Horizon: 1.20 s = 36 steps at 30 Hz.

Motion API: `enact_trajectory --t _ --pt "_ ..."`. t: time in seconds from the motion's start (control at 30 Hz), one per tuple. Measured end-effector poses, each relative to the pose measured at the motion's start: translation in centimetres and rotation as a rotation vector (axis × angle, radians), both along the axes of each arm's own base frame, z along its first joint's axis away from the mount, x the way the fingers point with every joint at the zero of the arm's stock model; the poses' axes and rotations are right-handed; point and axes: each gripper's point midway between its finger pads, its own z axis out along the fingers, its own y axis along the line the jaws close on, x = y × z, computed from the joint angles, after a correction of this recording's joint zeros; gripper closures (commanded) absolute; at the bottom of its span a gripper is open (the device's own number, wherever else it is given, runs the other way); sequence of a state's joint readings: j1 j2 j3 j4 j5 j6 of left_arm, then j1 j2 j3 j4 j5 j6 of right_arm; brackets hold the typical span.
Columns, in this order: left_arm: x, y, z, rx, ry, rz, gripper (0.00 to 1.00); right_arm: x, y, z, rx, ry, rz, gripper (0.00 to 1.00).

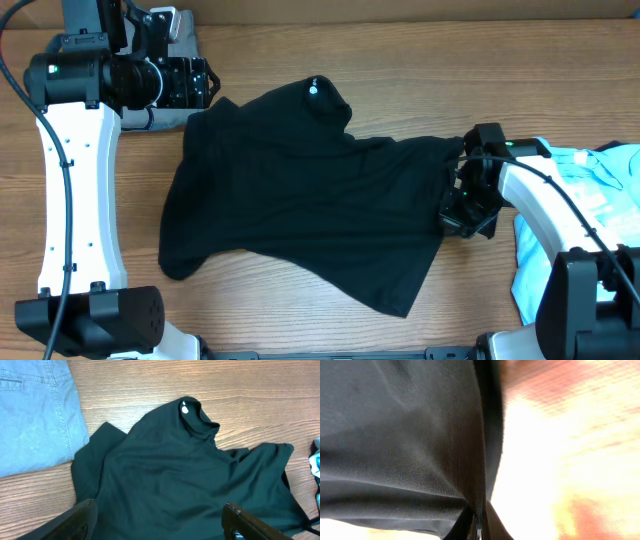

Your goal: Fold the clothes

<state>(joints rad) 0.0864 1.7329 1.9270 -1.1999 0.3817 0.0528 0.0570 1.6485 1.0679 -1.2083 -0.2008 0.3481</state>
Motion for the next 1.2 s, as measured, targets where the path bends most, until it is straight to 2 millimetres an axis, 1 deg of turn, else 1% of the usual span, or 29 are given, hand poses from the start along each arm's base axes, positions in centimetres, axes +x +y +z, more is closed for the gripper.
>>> enact_trajectory --t 0.03,0.07,0.1,0.17,0.23,0.3,0.33,0.37,0.4,0.47,0.5,0.57,0.63,0.7,0.77,0.9,0.97,1.03,1.1,1.17,1.2 --pt "0.0 0.0 0.0 0.0 0.0 0.0 0.18 -0.1 -0.4 0.0 -0.011 0.006 -0.004 0.58" --pt "0.0 0.0 0.0 0.0 0.0 0.0 0.18 -0.1 -0.7 -0.1 -0.022 0.007 -0.012 0.49" --pt "0.0 0.0 0.0 0.0 0.0 0.0 0.18 0.0 -1.3 -0.1 -0.033 0.007 -0.032 0.43" --pt "0.0 0.0 0.0 0.0 0.0 0.0 0.18 0.0 -1.8 -0.1 -0.04 0.008 -0.044 0.4" --pt "0.0 0.0 0.0 0.001 -0.001 -0.002 0.18 0.1 -2.6 -0.1 -0.048 0.01 -0.08 0.4" --pt "0.0 0.0 0.0 0.005 -0.003 -0.008 0.18 1.0 -3.0 -0.2 -0.026 -0.028 -0.099 0.43" --pt "0.0 0.0 -0.1 0.008 -0.005 -0.012 0.2 2.0 -2.9 -0.2 0.002 -0.071 -0.094 0.43" --pt "0.1 0.0 -0.2 0.015 -0.01 -0.022 0.21 3.6 -2.4 -0.1 0.053 -0.14 -0.078 0.41" --pt "0.2 0.0 -0.3 0.017 -0.01 -0.025 0.23 4.7 -1.9 0.0 0.079 -0.188 -0.068 0.4" --pt "0.0 0.0 -1.1 0.018 0.007 -0.03 0.23 6.8 -1.4 0.3 0.105 -0.282 -0.05 0.38" --pt "0.0 0.0 -1.7 0.018 0.021 -0.032 0.23 7.7 -1.3 0.4 0.105 -0.318 -0.053 0.38" --pt "-0.1 -0.1 -2.8 0.017 0.051 -0.038 0.23 9.1 -1.4 0.4 0.084 -0.374 -0.06 0.46" --pt "-0.1 -0.3 -3.9 0.018 0.079 -0.05 0.25 10.3 -1.6 0.4 0.06 -0.423 -0.074 0.49" --pt "0.2 -0.8 -4.9 0.02 0.101 -0.068 0.31 10.9 -1.8 0.3 0.044 -0.446 -0.082 0.67" --pt "0.3 -1.4 -5.5 0.027 0.109 -0.096 0.38 11.0 -1.9 0.0 0.037 -0.449 -0.087 0.77" --pt "0.7 -2.7 -7.2 0.063 0.133 -0.146 0.59 11.1 -1.7 -1.0 0.05 -0.422 -0.102 0.85" --pt "1.0 -3.3 -8.7 0.08 0.166 -0.167 0.72 11.1 -1.6 -1.8 0.054 -0.406 -0.102 0.9" --pt "1.4 -4.0 -10.6 0.091 0.203 -0.191 0.79 10.9 -1.6 -3.1 0.057 -0.372 -0.106 0.91" --pt "1.7 -4.6 -12.7 0.101 0.244 -0.214 0.8 10.7 -1.6 -4.3 0.054 -0.341 -0.108 0.92" --pt "1.9 -4.8 -14.7 0.106 0.284 -0.225 0.76 10.2 -2.1 -5.2 0.02 -0.303 -0.128 0.92" --pt "2.0 -4.9 -15.7 0.109 0.302 -0.23 0.73 10.1 -2.4 -5.4 0.002 -0.292 -0.144 0.92"
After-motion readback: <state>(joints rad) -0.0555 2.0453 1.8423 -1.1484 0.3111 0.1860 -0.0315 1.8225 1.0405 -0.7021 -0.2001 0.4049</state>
